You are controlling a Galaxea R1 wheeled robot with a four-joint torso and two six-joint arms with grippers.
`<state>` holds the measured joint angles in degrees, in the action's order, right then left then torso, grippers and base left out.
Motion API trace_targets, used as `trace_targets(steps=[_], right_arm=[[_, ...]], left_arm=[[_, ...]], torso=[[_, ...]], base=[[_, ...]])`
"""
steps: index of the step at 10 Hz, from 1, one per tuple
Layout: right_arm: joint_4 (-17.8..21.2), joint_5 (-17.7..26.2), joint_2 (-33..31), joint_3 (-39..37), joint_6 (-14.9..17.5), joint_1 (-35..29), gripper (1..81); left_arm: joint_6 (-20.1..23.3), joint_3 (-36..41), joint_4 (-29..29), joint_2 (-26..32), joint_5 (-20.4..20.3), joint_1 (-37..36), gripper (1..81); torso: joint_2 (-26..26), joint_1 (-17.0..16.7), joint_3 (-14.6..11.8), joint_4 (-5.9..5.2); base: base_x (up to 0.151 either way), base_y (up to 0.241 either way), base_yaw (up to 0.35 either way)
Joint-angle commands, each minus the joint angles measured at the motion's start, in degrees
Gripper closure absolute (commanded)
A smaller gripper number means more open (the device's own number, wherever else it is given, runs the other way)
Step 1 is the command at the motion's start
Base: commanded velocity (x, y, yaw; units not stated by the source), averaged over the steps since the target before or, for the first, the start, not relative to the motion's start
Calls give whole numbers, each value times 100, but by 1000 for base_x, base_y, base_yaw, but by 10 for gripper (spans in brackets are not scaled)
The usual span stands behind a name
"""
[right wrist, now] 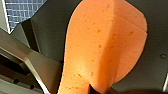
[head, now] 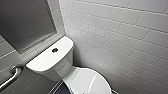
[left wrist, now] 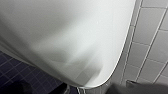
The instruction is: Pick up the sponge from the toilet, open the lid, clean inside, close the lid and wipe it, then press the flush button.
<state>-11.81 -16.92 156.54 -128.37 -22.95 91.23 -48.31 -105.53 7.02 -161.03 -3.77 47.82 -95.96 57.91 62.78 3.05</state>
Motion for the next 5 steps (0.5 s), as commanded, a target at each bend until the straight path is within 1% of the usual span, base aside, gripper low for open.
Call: trace_targets(steps=[1, 2, 5], right_arm=[[-120, 348, -68, 93, 10, 93, 811], [-120, 356, -50, 85, 10, 93, 811], [-137, 356, -24, 58, 19, 93, 811]], left_arm=[[129, 594, 168, 271, -1029, -902, 10], [138, 726, 176, 342, -1030, -902, 10], [147, 990, 194, 535, -1266, -902, 10]], torso=[[0, 0, 0, 0], [0, 0, 0, 0], [0, 0, 2, 0]], base=[[0, 0, 0], [0, 0, 0], [0, 0, 0]])
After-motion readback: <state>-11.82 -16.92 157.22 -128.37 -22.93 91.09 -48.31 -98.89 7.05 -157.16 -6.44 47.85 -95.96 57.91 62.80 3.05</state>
